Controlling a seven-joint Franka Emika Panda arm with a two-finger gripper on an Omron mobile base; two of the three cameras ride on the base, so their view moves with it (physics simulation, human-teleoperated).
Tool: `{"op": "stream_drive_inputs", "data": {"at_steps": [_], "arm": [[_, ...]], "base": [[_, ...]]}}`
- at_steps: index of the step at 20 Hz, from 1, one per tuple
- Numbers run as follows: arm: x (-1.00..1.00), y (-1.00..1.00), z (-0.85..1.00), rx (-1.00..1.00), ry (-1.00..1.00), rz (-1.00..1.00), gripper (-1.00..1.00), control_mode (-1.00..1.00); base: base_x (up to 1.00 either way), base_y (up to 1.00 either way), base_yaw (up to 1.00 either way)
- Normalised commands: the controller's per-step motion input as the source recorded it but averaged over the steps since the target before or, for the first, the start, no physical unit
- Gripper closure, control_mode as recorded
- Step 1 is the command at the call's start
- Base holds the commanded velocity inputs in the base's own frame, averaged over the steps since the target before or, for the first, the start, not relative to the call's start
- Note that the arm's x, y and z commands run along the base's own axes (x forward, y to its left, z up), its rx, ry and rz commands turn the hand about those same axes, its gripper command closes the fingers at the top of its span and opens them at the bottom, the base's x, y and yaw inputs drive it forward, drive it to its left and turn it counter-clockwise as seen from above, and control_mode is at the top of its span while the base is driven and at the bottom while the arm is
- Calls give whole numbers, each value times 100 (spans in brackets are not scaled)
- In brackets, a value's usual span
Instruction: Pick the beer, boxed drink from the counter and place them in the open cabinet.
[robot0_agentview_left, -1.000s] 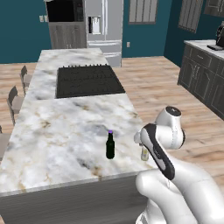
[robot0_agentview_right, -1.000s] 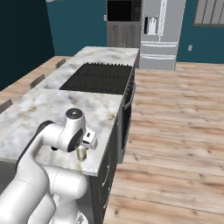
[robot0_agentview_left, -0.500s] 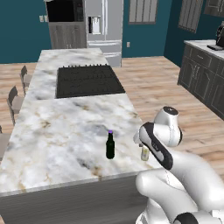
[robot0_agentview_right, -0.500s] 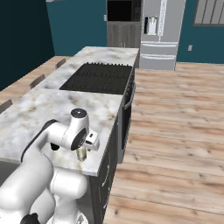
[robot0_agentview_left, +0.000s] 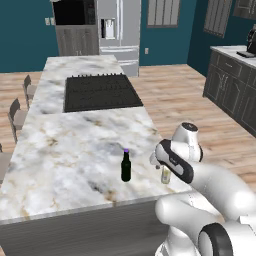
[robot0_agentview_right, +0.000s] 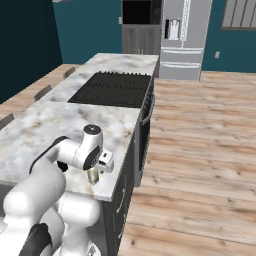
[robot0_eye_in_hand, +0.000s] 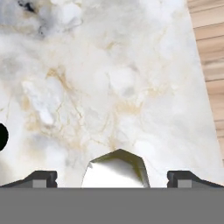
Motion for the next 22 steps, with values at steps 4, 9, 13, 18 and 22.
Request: {"op": "stream_drive_inputs", "data": {"at_steps": [4, 9, 13, 18, 22], "arm": [[0, 12, -42, 0, -3, -1, -100, -100], [0, 10, -39, 0, -1, -1, 100, -100], [0, 1, -19, 0, 0, 0, 100, -100], [0, 0, 0, 0, 0, 0, 100, -100], [-19, -6, 5, 0, 0, 0, 100, -100]], "base": [[0, 0, 0], [0, 0, 0], [0, 0, 0], [0, 0, 0], [0, 0, 0]]}}
